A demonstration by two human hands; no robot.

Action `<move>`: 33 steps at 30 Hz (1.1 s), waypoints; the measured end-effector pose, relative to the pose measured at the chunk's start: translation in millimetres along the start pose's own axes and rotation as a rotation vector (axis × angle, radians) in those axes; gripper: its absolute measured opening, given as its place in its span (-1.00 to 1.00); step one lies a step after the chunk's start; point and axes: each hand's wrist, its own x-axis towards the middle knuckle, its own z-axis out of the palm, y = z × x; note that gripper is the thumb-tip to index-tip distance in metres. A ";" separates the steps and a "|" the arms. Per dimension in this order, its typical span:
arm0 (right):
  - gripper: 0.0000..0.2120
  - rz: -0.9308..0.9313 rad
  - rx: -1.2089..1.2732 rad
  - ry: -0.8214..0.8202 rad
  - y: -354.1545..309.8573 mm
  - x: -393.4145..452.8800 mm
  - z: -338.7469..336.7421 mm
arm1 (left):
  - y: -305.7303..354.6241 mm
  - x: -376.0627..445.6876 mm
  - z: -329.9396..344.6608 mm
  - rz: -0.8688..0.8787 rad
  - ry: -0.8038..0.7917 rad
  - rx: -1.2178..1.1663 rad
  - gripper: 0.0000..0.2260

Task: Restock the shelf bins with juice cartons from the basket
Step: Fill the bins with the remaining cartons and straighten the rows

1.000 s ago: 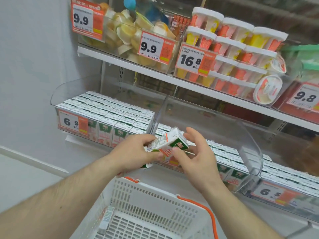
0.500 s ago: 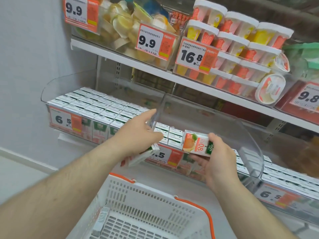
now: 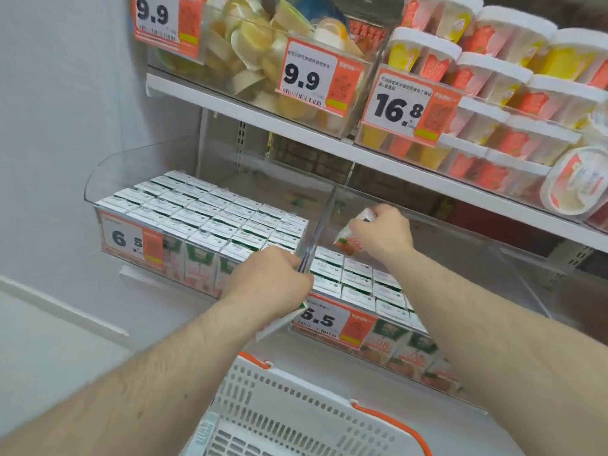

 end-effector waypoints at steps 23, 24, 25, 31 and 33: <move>-0.82 0.435 0.198 -0.770 1.3 32.1 23.4 | -1.4 11.1 -6.2 -0.014 -0.107 -0.226 -0.94; -0.82 0.447 0.180 -0.755 -1.6 30.3 24.1 | -2.6 10.7 -5.4 -0.002 -0.105 -0.236 -0.93; -0.82 0.437 0.148 -0.722 -5.6 28.7 25.3 | -3.8 10.0 -5.0 0.003 -0.106 -0.251 -0.93; -0.80 0.291 -0.005 -0.562 -18.0 20.4 26.8 | -4.6 6.8 -5.5 0.004 -0.095 -0.299 -0.81; -0.82 0.316 0.015 -0.576 -16.0 20.0 26.2 | -6.3 8.6 -3.4 0.003 -0.099 -0.312 -0.86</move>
